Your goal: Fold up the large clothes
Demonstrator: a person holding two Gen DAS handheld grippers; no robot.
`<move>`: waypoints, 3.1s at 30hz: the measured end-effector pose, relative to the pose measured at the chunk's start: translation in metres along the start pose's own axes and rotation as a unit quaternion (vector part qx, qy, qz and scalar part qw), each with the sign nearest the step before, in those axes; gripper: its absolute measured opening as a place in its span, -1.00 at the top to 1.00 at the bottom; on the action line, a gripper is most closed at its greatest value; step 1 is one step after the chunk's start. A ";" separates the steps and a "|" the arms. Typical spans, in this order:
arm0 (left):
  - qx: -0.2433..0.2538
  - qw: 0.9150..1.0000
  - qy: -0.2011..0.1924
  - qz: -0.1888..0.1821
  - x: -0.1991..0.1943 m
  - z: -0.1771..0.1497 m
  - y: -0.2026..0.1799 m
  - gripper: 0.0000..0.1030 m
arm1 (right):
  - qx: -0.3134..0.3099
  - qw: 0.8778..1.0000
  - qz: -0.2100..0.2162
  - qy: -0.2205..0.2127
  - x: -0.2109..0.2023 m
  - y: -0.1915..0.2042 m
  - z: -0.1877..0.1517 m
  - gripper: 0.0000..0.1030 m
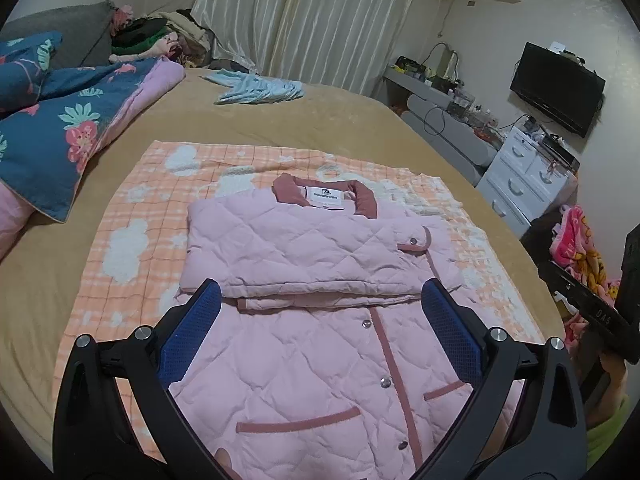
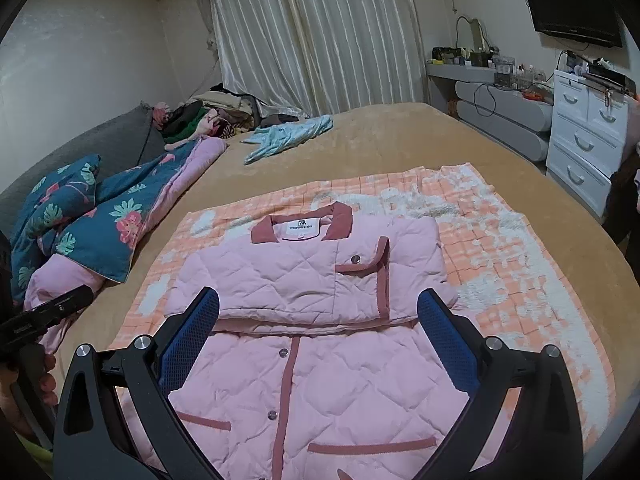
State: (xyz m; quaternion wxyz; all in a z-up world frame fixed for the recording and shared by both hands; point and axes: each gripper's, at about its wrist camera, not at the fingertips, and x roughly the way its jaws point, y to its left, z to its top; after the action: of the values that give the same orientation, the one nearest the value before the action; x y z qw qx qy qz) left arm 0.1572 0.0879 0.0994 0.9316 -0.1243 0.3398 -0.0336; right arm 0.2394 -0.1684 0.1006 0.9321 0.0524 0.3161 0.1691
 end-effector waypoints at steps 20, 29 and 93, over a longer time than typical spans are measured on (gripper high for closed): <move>0.008 1.000 -0.022 0.003 -0.036 -0.028 -0.017 -0.82 | -0.017 1.000 -0.004 -0.022 -0.052 -0.001 -0.020 -0.92; 0.011 1.000 -0.018 0.011 -0.043 -0.047 -0.020 -0.82 | -0.031 0.999 -0.005 -0.023 -0.065 -0.002 -0.035 -0.92; -0.034 0.989 0.095 0.108 -0.022 -0.158 0.057 -0.82 | -0.014 0.993 -0.051 0.104 -0.056 -0.099 -0.158 -0.92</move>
State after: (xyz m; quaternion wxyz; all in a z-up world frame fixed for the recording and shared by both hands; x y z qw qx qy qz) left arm 0.0377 0.1132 -0.0186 0.8885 -0.1146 0.4392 0.0670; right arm 0.1296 -0.2820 -0.0133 0.9023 0.0054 0.4110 0.1302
